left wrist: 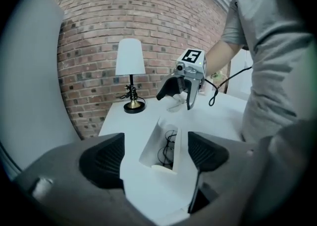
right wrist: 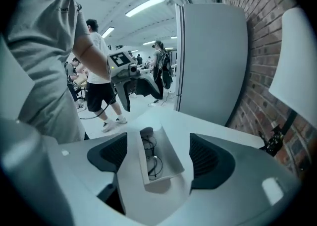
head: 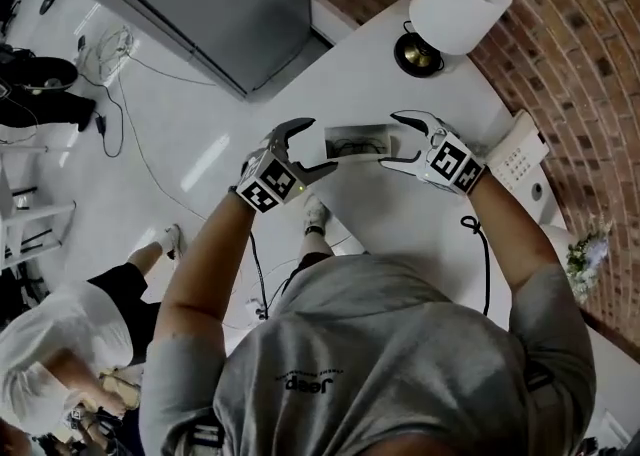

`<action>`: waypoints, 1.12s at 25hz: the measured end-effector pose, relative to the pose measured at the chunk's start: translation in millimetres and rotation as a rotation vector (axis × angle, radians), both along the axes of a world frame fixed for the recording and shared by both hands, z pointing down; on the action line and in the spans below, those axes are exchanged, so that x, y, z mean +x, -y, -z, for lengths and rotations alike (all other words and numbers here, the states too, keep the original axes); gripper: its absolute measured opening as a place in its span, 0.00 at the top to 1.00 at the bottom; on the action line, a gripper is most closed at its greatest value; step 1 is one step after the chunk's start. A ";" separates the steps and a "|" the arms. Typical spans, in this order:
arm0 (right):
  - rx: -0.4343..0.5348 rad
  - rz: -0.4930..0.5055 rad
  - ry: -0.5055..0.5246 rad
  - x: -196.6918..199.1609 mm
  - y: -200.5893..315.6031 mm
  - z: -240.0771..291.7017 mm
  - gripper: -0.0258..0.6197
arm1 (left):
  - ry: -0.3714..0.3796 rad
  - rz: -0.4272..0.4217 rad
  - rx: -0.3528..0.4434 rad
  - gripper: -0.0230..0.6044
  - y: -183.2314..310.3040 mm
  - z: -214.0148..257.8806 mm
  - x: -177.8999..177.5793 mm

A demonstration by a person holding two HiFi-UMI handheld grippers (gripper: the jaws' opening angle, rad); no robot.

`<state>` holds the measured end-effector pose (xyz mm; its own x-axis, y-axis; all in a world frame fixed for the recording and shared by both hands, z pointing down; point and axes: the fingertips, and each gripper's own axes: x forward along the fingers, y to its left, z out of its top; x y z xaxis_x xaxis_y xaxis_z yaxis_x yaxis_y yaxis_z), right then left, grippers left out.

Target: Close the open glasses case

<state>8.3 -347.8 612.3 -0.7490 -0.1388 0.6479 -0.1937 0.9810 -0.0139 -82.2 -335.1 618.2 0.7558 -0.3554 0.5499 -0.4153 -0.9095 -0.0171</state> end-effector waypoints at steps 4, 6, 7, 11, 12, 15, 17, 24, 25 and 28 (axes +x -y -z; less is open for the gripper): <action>-0.023 0.034 -0.078 2.1 1.3 -39.3 0.31 | 0.051 -0.033 -0.006 0.31 3.9 -28.5 7.2; -0.027 0.046 -0.112 2.9 4.8 -55.0 0.29 | 0.076 -0.052 -0.008 0.30 6.3 -41.4 10.4; -0.030 0.053 -0.128 3.1 6.1 -61.8 0.29 | 0.087 -0.060 -0.009 0.30 7.0 -47.2 11.7; -0.041 0.074 -0.169 1.4 7.5 -82.5 0.28 | 0.132 -0.095 -0.019 0.29 5.4 -69.1 15.1; -0.043 0.077 -0.177 1.2 8.0 -86.9 0.28 | 0.144 -0.103 -0.022 0.29 5.0 -75.0 15.5; -0.037 0.095 -0.205 0.8 9.6 -98.8 0.28 | 0.183 -0.120 -0.025 0.29 4.0 -90.3 14.6; -0.019 0.114 -0.230 -0.1 10.6 -103.4 0.29 | 0.205 -0.125 -0.024 0.29 3.6 -97.4 13.6; -0.023 0.132 -0.261 2.1 12.4 -112.2 0.28 | 0.228 -0.148 -0.035 0.29 3.9 -105.1 14.6; -0.024 0.135 -0.261 1.4 12.1 -111.8 0.28 | 0.229 -0.150 -0.036 0.29 3.6 -105.3 14.5; -0.020 0.137 -0.259 -0.8 10.8 -109.9 0.29 | 0.229 -0.154 -0.036 0.31 2.0 -105.3 14.3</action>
